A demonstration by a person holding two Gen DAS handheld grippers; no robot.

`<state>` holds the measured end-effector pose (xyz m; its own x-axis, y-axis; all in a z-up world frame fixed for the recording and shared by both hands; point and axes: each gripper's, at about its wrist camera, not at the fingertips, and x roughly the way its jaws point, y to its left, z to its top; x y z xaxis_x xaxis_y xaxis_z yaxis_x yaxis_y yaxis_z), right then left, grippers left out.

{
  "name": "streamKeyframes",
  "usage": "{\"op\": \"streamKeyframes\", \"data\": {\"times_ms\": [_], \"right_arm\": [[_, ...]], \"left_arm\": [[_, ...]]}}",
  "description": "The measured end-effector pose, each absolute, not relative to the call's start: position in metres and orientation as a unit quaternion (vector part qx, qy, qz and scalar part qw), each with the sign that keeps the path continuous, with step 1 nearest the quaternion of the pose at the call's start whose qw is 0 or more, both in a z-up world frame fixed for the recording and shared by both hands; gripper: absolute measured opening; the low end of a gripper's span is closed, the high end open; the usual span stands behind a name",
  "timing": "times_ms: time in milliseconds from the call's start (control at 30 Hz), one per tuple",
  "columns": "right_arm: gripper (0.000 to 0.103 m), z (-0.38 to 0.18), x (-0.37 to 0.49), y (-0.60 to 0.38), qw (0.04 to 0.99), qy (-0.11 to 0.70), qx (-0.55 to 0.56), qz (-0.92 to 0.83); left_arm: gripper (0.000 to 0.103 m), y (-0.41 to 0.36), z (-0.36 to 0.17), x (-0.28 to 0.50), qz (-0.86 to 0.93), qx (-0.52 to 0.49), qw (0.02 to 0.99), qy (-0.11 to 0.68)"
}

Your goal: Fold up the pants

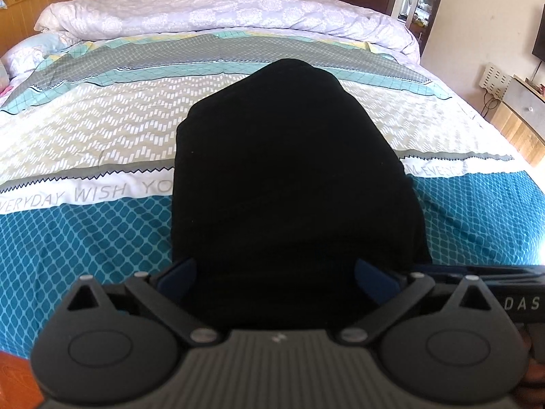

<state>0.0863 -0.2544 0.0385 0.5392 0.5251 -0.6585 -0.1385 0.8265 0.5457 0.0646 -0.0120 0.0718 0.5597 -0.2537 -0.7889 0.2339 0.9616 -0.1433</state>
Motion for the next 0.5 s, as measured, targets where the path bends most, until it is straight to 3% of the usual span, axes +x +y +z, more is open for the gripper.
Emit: {"op": "streamKeyframes", "data": {"times_ms": [500], "right_arm": [[0.047,0.0378,0.0865,-0.2571,0.849,0.439,0.222,0.195]], "left_arm": [[0.103,-0.0093,0.0709,0.0627,-0.138,-0.016,0.886,0.442]]}}
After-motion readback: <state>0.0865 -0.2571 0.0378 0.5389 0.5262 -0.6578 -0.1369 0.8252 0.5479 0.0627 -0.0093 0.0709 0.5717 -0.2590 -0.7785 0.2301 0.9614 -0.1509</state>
